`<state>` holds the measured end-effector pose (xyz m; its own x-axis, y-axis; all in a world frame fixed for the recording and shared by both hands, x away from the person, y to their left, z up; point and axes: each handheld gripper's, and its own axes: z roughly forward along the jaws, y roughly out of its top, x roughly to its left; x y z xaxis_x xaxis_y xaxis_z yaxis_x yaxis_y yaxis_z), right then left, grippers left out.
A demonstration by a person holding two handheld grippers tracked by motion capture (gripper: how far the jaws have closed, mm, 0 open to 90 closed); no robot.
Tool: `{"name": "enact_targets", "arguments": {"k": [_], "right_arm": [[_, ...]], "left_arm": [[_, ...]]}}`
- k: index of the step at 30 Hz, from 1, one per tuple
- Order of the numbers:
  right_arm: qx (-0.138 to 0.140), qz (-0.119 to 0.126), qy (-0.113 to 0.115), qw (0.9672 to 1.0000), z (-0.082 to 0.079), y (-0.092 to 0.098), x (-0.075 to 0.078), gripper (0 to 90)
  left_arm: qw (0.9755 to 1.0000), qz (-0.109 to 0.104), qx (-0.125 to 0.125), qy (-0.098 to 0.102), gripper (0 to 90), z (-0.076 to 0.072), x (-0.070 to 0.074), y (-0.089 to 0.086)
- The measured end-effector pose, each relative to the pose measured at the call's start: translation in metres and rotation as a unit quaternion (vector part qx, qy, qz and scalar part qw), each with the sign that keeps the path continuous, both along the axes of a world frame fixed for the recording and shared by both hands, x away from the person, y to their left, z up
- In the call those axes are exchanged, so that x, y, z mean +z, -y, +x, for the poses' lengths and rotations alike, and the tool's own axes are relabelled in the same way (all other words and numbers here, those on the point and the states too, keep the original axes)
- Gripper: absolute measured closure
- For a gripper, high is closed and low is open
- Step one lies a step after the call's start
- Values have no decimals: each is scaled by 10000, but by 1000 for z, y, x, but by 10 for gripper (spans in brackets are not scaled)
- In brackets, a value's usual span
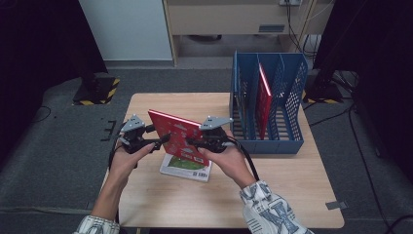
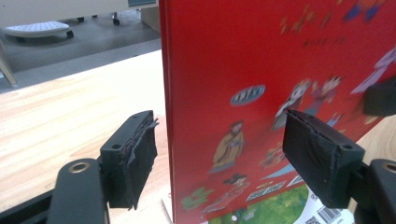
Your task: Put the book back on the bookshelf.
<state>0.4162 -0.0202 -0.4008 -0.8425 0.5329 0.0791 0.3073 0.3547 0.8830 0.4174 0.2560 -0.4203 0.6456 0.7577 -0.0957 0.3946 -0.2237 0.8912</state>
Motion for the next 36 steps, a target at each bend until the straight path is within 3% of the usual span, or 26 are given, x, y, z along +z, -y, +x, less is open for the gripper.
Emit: {"name": "enact_targets", "arguments": {"k": [11,17,27,36], "right_arm": [[-51,25,20,10000,-12,-5,1,706],[-60,178,214,9996,-18,-8,2,520],[37,220,180,9996,-21,-10,4,533],[106,368,167,9991,-20,-13,10,485]], "left_arm": [[9999,68,129,-31,259,-5,-12,2],[9998,27,152,-97,268,-7,-23,5],[9997,-51,157,-165,269,-5,-26,6],[9997,-21,111,-201,255,-4,-28,7]]}}
